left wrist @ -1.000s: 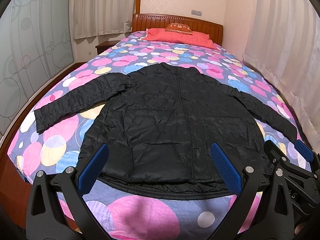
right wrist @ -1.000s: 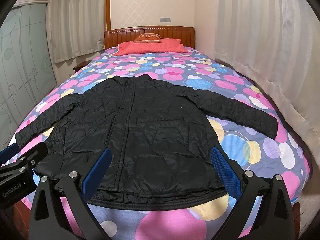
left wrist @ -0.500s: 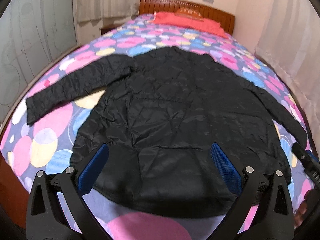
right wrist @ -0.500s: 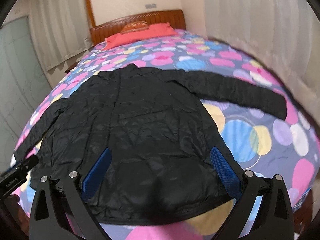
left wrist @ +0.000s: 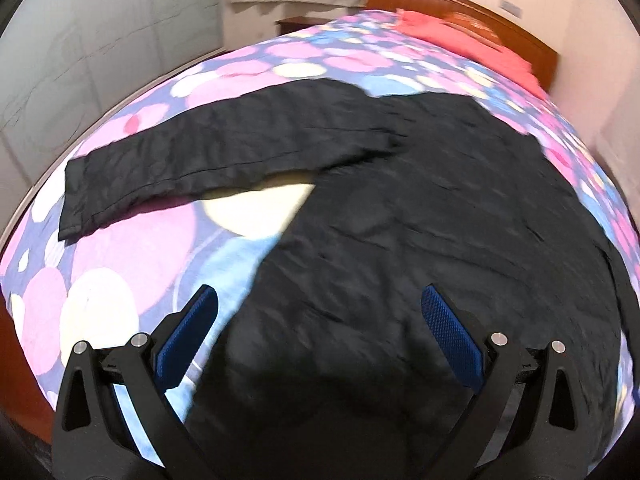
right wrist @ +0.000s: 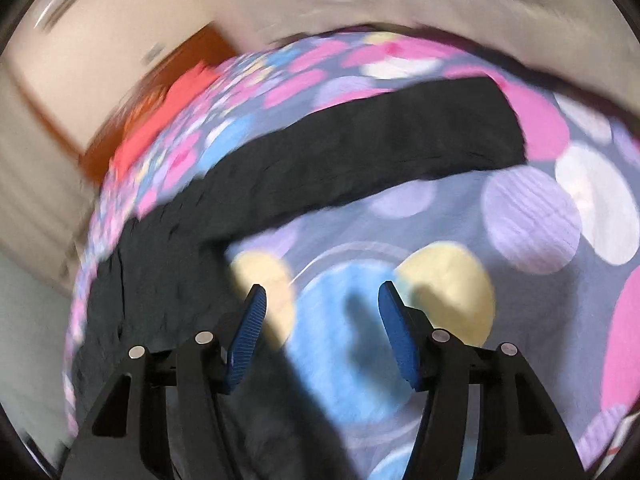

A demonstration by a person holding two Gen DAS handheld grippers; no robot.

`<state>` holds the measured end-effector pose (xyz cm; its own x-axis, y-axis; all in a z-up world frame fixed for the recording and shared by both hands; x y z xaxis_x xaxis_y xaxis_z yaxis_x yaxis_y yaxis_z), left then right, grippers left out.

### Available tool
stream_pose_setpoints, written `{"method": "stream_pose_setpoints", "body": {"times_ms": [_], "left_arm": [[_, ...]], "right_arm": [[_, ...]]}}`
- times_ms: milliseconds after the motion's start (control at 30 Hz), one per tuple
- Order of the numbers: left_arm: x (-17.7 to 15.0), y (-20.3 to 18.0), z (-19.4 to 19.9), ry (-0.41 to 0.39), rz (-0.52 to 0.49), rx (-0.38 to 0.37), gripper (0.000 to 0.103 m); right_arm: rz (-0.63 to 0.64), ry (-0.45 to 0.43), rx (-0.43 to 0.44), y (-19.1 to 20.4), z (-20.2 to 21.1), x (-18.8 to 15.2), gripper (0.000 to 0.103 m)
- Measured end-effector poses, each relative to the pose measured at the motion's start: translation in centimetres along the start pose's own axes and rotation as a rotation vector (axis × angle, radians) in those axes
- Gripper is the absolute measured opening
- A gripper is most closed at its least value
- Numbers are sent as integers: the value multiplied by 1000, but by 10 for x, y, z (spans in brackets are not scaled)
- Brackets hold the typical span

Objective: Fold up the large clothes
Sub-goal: 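Grasp the cuff of the jacket sleeve with the right tool and lift it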

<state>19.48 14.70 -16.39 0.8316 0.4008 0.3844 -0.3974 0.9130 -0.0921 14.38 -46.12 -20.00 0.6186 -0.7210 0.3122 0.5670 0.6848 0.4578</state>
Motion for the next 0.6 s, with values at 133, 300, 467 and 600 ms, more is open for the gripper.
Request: {"method": "stream_pose_setpoints", "body": {"times_ms": [133, 300, 467, 600], "left_arm": [[10, 20, -9, 2, 90, 9, 101], [8, 33, -22, 30, 151, 41, 101], [0, 42, -31, 49, 167, 99, 101], [-7, 46, -38, 62, 168, 124, 101]], "right_arm": [[-138, -48, 41, -40, -3, 30, 59], [-246, -91, 59, -74, -13, 56, 59], [-302, -157, 110, -88, -18, 76, 59], [-360, -222, 149, -100, -18, 91, 61]]}}
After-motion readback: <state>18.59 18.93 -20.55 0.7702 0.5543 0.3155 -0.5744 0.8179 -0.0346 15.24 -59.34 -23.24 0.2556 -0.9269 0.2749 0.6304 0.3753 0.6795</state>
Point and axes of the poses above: each gripper's, at about its wrist camera, not at the fingertips, and z roughly against the way its jaws point, y to its left, x to its top, the point moved 8 cm from there along -z, roughly the way its jaws point, and after that the axes turned 13 degrees about y, right-handed, at the moved point
